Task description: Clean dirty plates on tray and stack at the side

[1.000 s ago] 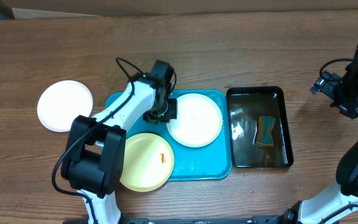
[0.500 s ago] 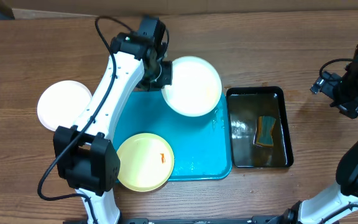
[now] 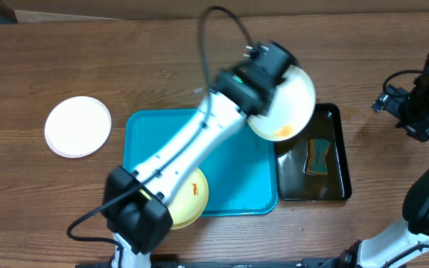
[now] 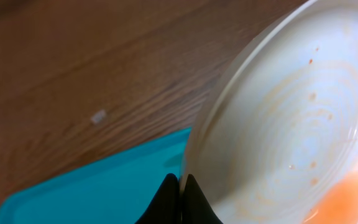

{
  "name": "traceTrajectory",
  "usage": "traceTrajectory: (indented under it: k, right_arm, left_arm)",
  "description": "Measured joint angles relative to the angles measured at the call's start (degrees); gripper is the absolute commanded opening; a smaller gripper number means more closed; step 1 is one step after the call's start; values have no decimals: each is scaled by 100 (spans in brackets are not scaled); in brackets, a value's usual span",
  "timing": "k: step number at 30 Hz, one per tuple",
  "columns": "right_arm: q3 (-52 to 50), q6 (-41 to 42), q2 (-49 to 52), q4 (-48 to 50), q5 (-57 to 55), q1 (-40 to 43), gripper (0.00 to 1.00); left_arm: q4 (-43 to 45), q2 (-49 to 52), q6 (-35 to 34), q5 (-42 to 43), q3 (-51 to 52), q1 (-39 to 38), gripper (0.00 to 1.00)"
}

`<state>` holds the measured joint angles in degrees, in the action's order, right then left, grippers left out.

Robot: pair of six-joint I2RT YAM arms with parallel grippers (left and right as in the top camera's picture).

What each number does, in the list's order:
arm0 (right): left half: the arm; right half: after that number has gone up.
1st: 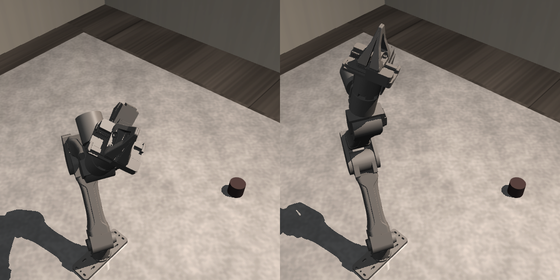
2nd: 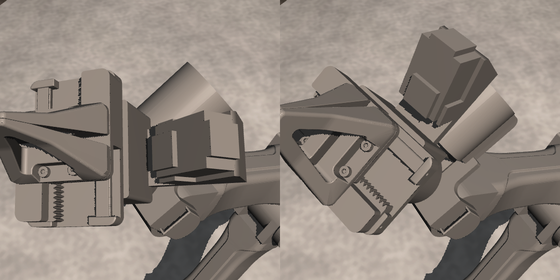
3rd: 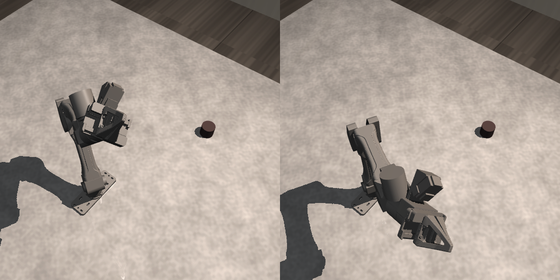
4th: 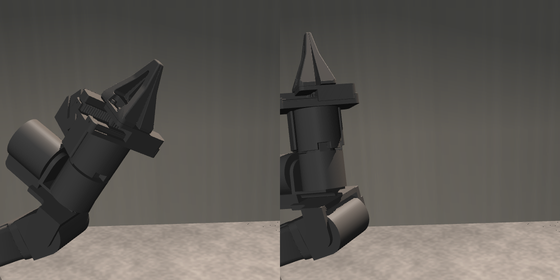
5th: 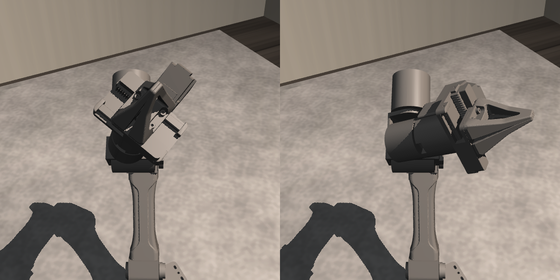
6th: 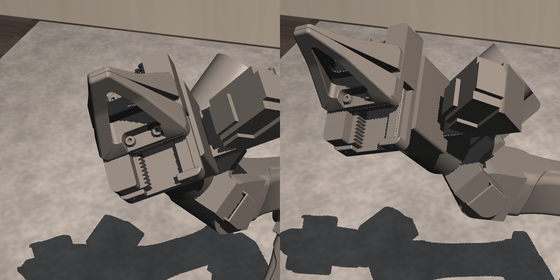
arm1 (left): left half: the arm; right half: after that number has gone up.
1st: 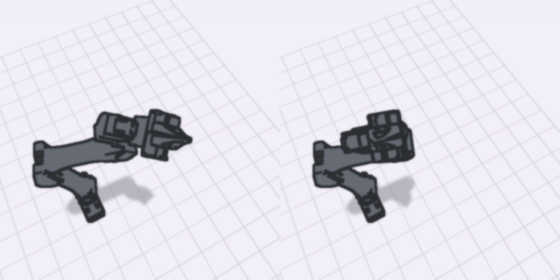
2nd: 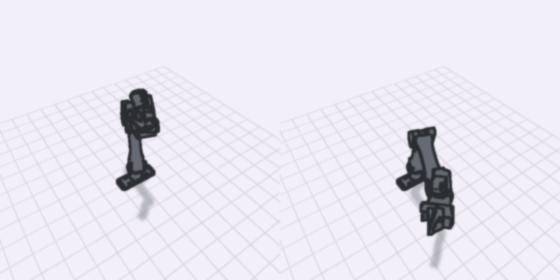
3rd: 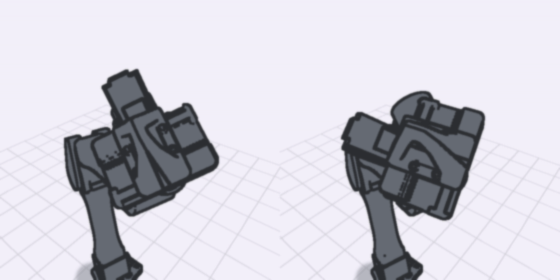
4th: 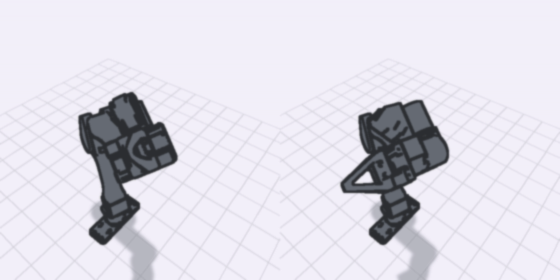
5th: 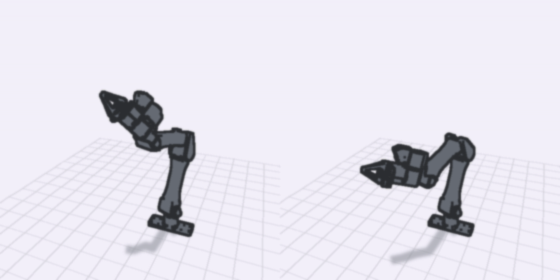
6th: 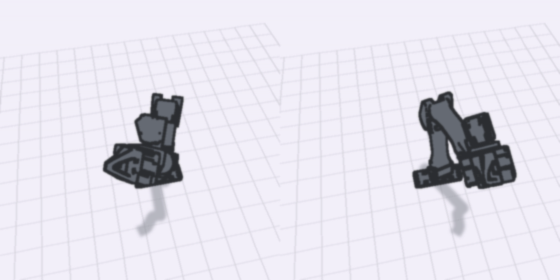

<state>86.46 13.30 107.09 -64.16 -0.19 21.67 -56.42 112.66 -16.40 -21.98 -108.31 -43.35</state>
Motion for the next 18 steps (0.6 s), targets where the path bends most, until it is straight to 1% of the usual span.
traceTrajectory:
  k: [7,11,15,18]
  right_arm:
    - [0,2,0,-2,2,0,100]
    - [0,0,0,-2,2,0,100]
    - [0,0,0,-4,0,-2,100]
    - [0,0,0,-2,2,0,100]
  left_arm:
    - [442,0,295,-2365,-2,-1270,4]
    - [1019,0,741,-3757,-2,-1821,4]
    - [1794,0,1484,-4719,-7,-2177,4]
    - [2197,0,1993,-5080,-7,-2308,4]
